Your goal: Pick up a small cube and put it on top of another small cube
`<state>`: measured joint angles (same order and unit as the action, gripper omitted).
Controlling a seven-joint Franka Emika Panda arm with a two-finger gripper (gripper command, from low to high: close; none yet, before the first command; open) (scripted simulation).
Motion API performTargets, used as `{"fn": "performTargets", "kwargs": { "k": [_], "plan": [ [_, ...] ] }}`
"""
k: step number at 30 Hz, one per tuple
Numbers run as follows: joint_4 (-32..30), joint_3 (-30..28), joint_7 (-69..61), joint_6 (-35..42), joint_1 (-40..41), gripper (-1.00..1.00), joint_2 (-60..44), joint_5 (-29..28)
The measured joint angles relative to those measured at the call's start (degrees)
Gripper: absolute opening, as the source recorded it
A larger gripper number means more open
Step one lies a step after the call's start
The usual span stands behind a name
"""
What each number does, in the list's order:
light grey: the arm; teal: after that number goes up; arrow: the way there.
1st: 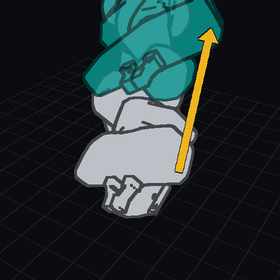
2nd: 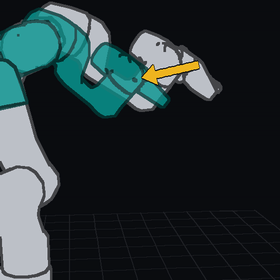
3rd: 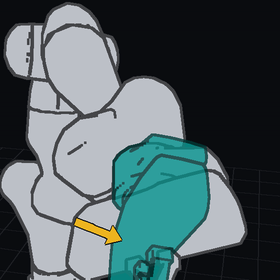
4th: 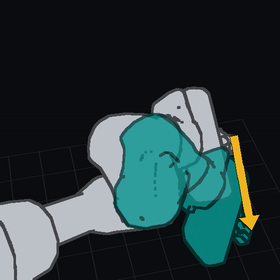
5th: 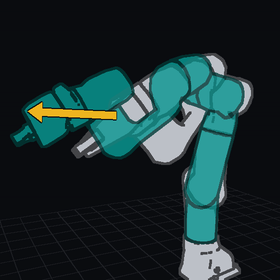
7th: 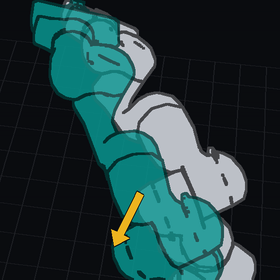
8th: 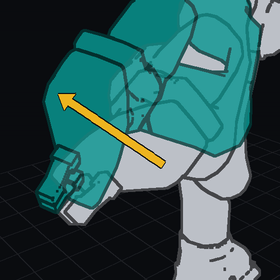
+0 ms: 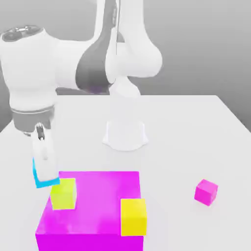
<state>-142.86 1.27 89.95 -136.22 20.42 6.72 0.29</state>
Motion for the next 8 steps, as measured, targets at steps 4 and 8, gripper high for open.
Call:
{"fn": "performTargets", "kwargs": {
  "k": [4,8],
  "plan": [
    [-2.08,0.19,-0.27,-6.53,-0.47,-1.0,-4.46,-0.09],
    [-2.43,0.13,-0.26,-7.86,-0.61,1.0,-5.43,-0.11]
  ]
}}
